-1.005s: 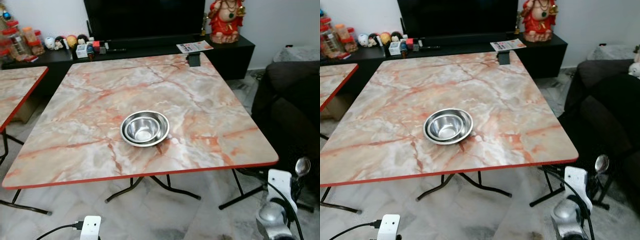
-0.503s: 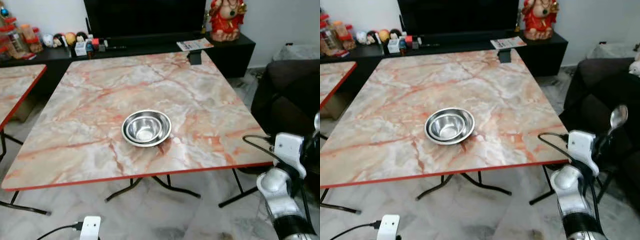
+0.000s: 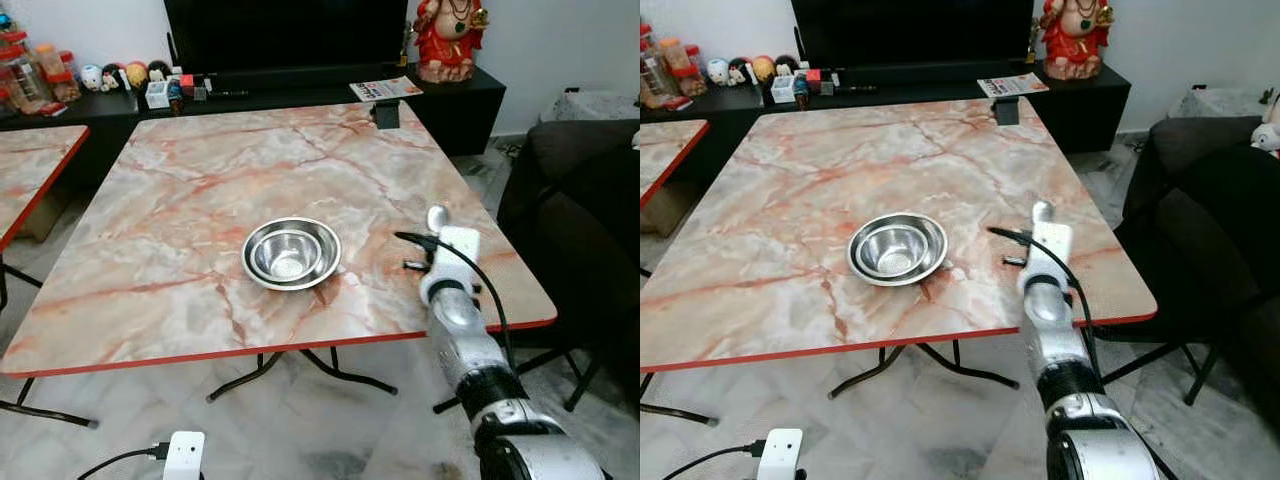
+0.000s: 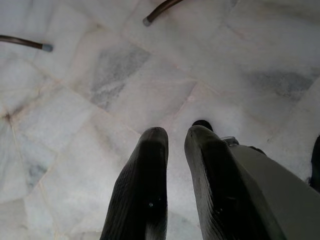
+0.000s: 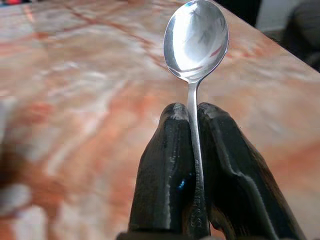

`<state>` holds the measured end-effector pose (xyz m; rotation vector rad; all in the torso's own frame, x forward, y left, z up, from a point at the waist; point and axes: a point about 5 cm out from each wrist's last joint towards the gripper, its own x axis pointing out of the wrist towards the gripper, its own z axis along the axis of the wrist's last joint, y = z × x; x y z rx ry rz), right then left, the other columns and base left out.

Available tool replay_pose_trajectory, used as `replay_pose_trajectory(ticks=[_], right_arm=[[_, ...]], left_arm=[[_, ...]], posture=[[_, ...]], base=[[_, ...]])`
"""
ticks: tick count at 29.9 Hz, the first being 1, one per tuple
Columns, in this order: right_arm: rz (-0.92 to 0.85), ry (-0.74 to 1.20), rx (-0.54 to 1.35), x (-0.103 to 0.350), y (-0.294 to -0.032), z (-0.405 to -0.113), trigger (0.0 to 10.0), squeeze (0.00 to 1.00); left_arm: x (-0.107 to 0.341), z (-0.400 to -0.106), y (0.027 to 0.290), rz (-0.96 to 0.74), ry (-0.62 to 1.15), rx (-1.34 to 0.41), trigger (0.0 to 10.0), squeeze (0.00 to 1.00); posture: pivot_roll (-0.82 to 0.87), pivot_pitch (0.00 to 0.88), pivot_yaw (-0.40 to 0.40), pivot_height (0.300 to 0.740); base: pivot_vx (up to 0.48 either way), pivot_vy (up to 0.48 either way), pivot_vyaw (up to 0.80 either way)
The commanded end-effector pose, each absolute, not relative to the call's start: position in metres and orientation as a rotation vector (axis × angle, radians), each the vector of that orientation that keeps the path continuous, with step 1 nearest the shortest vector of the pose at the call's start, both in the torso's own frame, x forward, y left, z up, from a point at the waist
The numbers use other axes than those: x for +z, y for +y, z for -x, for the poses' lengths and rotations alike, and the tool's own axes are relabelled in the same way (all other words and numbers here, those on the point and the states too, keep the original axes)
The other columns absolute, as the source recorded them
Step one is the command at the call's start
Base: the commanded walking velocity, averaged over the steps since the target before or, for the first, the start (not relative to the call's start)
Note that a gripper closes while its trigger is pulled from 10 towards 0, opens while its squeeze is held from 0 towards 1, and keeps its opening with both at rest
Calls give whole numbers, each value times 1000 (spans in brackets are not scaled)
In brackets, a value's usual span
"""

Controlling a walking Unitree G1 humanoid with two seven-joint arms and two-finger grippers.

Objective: Setting the table

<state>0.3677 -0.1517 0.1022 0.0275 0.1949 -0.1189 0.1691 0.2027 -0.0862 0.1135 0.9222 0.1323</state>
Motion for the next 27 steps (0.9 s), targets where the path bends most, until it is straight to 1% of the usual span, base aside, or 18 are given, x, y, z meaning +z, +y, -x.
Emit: replay_pose_trajectory(ticks=[1,5,7,10,14,15,16,18,23,27], right_arm=[[-42,219,-95,100,-149,-369,10000,0],[-50,227,-78,100,-148,-370,10000,0],[-35,277,-38,98,-139,-372,10000,0],[-24,291,-48,97,-139,-373,10000,0],[-44,288,-5,98,-133,-374,10000,0],[-74,297,40,98,-127,-374,10000,0],[-74,297,40,98,-127,-374,10000,0],[-135,363,174,92,-109,-370,10000,0],[-160,383,175,89,-102,-369,10000,0],[-151,400,149,87,-104,-369,10000,0]], left_arm=[[-86,-167,207,-122,926,148,10000,0],[-86,-167,207,-121,926,149,10000,0],[-87,-164,208,-119,932,154,10000,0],[-88,-163,208,-120,935,155,10000,0],[-89,-161,209,-133,945,155,10000,0],[-89,-161,210,-134,946,155,10000,0],[-89,-161,210,-134,946,155,10000,0],[-88,-161,211,-133,945,158,10000,0],[-87,-164,211,-129,939,166,10000,0],[-87,-165,211,-123,938,169,10000,0]], posture=[[-15,0,9,732],[-14,0,8,732],[-7,0,2,732],[-7,0,1,732],[-6,0,0,732],[-7,0,0,732],[-7,0,0,732],[-7,0,-2,732],[-3,0,-3,732],[-1,0,-4,732]], base=[[0,0,0],[0,0,0],[0,0,0],[0,0,0],[0,0,0],[0,0,0],[0,0,0],[0,0,0],[0,0,0],[0,0,0]])
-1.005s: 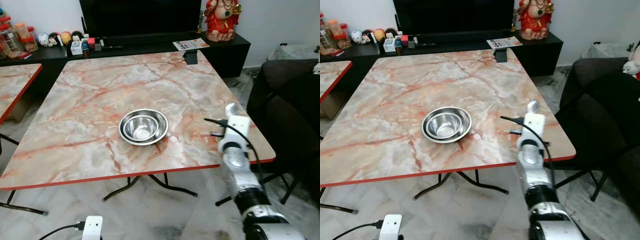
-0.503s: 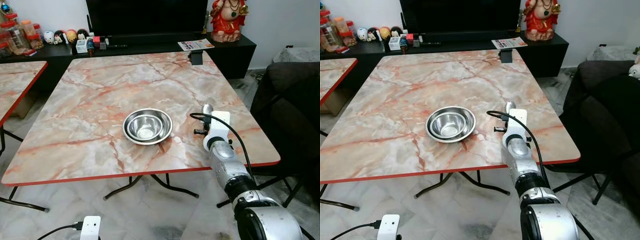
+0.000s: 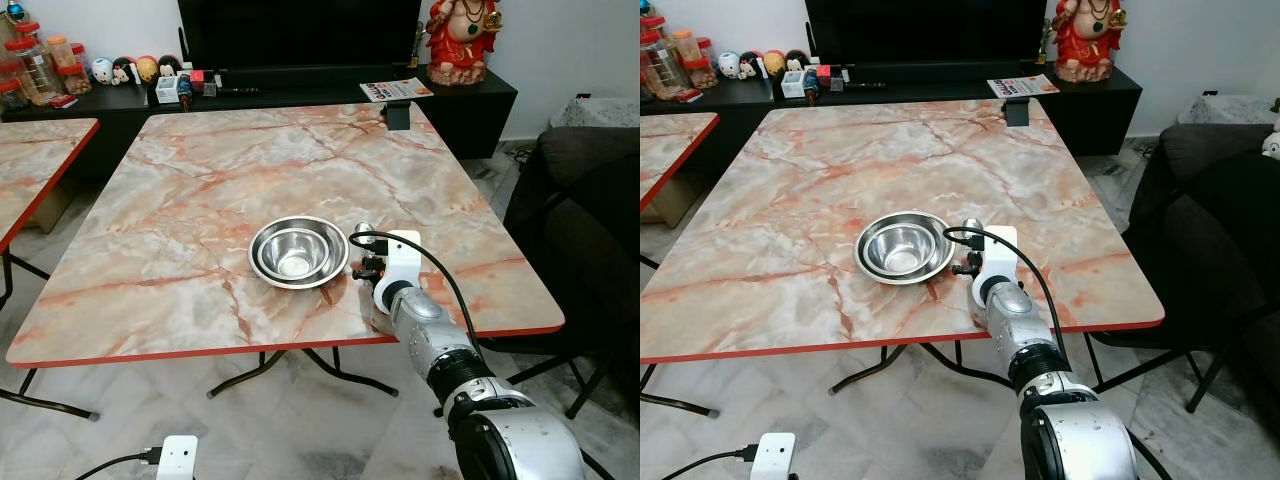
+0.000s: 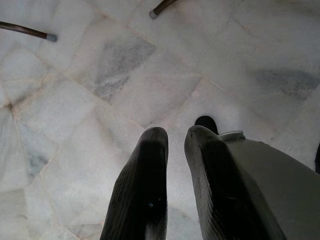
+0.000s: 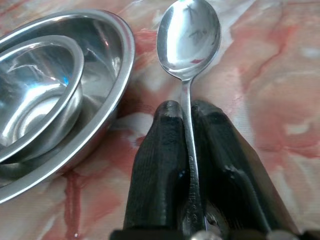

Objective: Setting the table

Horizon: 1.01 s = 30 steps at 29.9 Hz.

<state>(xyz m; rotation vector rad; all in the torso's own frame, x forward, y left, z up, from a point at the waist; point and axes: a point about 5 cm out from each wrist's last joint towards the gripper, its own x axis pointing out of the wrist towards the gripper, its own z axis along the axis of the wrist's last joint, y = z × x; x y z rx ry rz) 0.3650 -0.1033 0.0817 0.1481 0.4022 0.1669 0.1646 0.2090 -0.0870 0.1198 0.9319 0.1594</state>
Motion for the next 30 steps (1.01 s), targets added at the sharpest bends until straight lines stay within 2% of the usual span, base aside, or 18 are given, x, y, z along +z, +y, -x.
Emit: replay_pose_trajectory(ticks=[1,13,30], right_arm=[[-151,399,143,88,-105,-369,10000,0],[-145,423,72,83,-117,-368,10000,0],[-133,453,84,74,-116,-364,10000,0]], left_arm=[[-87,-165,211,-121,937,170,10000,0],[-88,-162,213,-121,943,175,10000,0],[-88,-161,214,-128,950,174,10000,0]], posture=[[-1,0,-4,732],[0,0,-1,732],[0,0,1,732]], base=[[0,0,0],[0,0,0],[0,0,0]])
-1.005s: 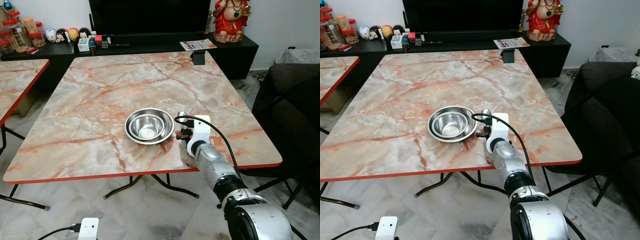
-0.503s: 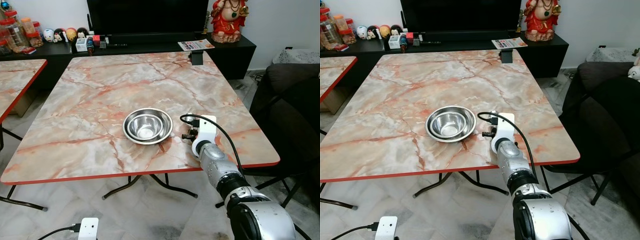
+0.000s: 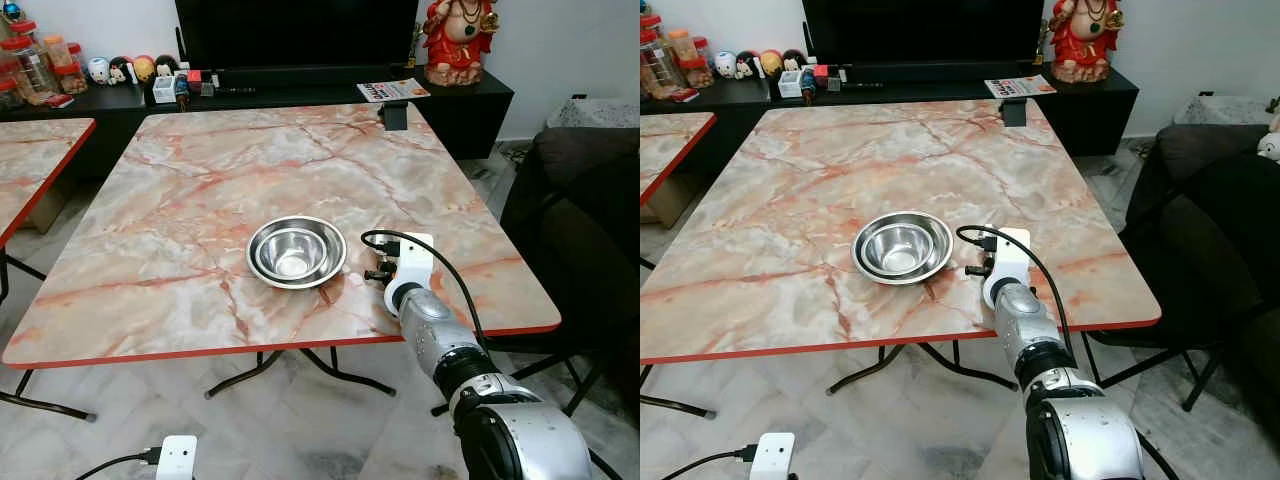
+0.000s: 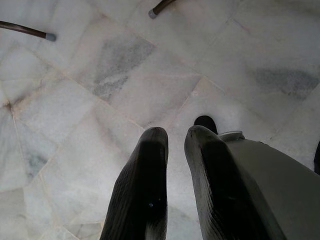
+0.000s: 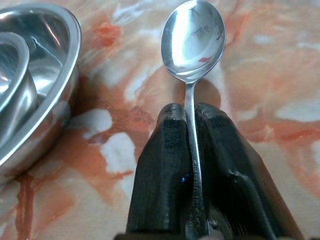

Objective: Setting the table

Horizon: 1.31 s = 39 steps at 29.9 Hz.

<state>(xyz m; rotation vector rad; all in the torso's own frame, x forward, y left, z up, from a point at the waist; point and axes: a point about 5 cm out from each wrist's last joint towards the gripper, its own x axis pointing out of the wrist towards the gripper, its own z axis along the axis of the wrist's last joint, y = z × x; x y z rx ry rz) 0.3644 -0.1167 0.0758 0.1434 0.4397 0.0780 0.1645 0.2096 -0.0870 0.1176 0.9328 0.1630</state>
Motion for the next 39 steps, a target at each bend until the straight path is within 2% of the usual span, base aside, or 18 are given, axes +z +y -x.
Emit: replay_pose_trajectory(ticks=[1,3,5,9,10,11,12,14,15,39], right_arm=[[-140,455,76,74,-117,-363,10000,0],[-144,456,72,73,-118,-363,10000,0],[-153,458,69,74,-118,-364,10000,125],[-154,458,70,74,-118,-364,10000,125],[-157,458,72,74,-118,-364,10000,890],[-159,457,74,74,-117,-364,10000,890],[-157,459,74,73,-118,-364,10000,1000],[-149,465,71,72,-118,-363,10000,1000],[-147,466,70,72,-118,-363,10000,0],[-84,430,75,75,-117,-364,10000,0]], left_arm=[[-88,-161,214,-127,949,176,10000,0],[-88,-162,214,-128,947,177,10000,0],[-88,-162,214,-128,946,179,10000,0],[-87,-162,215,-128,946,180,10000,0],[-87,-162,215,-128,946,180,10000,0],[-87,-162,215,-128,946,180,10000,0],[-87,-162,215,-129,946,180,10000,0],[-88,-162,215,-129,948,180,10000,0],[-88,-162,215,-129,948,180,10000,0],[-87,-164,211,-123,944,172,10000,0]], posture=[[3,0,0,732],[5,0,-1,732],[6,0,-1,732],[6,0,-1,732],[6,0,0,732],[6,0,0,732],[6,0,0,732],[8,0,-1,732],[6,0,0,732],[8,0,0,732]], base=[[0,0,0],[0,0,0],[0,0,0],[0,0,0],[0,0,0],[0,0,0],[0,0,0],[0,0,0],[0,0,0],[0,0,0]])
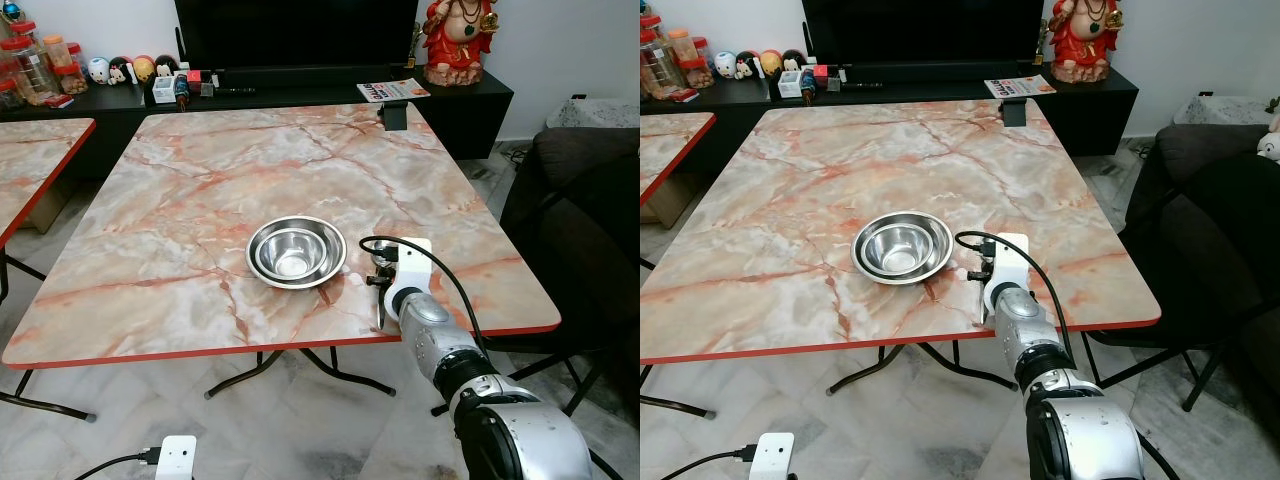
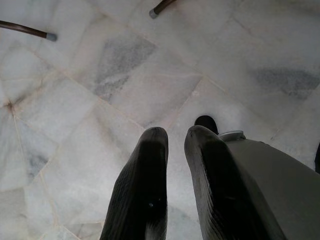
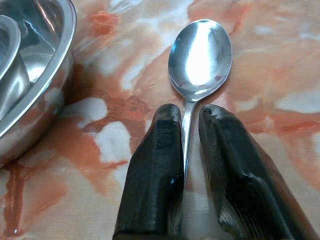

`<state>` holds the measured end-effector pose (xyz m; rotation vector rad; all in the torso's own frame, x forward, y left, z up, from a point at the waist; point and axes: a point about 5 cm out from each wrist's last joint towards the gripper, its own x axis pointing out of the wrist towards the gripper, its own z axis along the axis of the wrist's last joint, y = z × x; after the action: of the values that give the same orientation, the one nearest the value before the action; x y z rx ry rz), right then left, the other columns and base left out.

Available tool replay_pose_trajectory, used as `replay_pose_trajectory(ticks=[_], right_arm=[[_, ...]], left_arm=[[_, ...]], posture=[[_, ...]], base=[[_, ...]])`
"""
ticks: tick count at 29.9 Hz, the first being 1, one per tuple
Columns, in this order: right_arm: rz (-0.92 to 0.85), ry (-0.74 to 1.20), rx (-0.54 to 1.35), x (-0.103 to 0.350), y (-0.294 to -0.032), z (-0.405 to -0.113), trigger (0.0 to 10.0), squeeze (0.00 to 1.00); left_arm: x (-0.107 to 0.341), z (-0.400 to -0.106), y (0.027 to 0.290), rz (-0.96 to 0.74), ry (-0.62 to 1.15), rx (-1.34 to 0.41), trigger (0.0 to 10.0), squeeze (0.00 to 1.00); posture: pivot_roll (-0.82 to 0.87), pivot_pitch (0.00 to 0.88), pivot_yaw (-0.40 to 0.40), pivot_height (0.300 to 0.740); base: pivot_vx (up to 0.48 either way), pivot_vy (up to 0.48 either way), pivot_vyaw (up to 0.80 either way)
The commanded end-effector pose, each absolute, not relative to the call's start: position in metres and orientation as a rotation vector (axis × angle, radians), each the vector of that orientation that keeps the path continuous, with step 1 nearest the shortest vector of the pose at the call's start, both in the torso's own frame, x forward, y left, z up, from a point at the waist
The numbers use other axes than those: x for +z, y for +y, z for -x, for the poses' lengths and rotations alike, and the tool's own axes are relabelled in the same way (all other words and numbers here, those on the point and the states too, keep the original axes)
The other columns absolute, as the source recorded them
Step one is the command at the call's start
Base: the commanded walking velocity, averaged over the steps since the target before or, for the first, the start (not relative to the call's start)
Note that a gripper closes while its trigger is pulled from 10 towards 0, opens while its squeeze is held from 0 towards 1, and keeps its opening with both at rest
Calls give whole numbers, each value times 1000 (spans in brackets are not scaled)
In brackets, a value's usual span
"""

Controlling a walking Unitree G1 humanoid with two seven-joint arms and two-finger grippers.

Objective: Setting the table

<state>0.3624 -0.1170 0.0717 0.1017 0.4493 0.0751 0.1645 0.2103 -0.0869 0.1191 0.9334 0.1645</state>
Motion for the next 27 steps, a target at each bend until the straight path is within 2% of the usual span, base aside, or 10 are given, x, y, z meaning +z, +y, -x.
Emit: replay_pose_trajectory(ticks=[1,2,3,7,12,15,27], right_arm=[[-60,400,85,78,-117,-366,10000,0],[-42,378,93,81,-116,-367,10000,0],[-9,267,117,95,-113,-372,10000,0],[-9,142,119,114,-112,-378,10000,0],[37,29,116,125,-112,-377,10000,0],[100,-102,139,131,-111,-371,10000,0],[149,-165,41,105,-144,-341,10000,0]], left_arm=[[-87,-164,212,-123,943,173,10000,0],[-87,-164,212,-123,943,173,10000,0],[-87,-165,212,-121,941,177,10000,0],[-87,-164,213,-119,940,177,10000,0],[-87,-165,212,-109,932,179,10000,0],[-86,-166,211,-99,917,187,10000,0],[-87,-164,209,-101,917,177,10000,0]], posture=[[8,0,0,732],[9,0,1,732],[7,0,1,732],[2,0,4,732],[1,0,2,732],[1,0,0,732],[-12,0,2,732]], base=[[0,0,0],[0,0,0],[0,0,0],[0,0,0],[0,0,0],[0,0,0],[0,0,0]])
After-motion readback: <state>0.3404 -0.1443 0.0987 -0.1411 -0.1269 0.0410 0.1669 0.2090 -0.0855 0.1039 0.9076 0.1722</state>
